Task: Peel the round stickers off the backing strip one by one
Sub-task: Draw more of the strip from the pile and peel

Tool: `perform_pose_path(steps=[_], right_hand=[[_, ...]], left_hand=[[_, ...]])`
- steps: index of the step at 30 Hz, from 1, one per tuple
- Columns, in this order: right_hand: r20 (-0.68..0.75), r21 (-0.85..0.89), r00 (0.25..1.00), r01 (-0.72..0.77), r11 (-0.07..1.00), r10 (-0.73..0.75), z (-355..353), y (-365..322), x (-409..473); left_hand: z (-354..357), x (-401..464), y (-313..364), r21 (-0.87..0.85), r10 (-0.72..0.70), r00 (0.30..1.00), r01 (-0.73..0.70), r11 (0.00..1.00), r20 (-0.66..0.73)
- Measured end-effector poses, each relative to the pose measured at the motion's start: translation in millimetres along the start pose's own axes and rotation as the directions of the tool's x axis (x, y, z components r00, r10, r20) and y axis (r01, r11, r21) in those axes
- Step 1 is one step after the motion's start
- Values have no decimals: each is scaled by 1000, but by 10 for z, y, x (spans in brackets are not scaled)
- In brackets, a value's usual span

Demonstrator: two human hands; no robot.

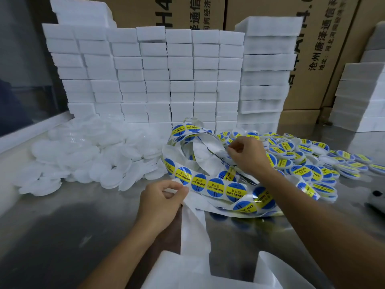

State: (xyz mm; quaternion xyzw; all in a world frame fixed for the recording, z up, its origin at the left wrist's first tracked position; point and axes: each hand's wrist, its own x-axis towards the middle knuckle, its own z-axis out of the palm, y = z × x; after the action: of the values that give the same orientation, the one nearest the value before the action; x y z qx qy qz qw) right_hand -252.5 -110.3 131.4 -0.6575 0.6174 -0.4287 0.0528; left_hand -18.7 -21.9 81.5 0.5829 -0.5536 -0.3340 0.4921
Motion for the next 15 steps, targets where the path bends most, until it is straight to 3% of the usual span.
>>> perform_pose_path(steps=[3, 6, 11, 15], right_hand=[[38, 137, 995, 89, 987, -95, 79, -291, -205], [129, 263, 981, 106, 959, -144, 153, -534, -446], [300, 414, 950, -49, 909, -85, 271, -695, -710], [312, 676, 950, -206, 708, -22, 238, -711, -774]], left_hand=[[-18, 0, 7, -14, 29, 999, -29, 999, -29], [-10, -13, 40, -151, 37, 999, -33, 988, 21], [-16, -89, 138, -294, 193, 970, -144, 945, 147], [12, -125, 167, -417, 297, 928, -184, 890, 224]])
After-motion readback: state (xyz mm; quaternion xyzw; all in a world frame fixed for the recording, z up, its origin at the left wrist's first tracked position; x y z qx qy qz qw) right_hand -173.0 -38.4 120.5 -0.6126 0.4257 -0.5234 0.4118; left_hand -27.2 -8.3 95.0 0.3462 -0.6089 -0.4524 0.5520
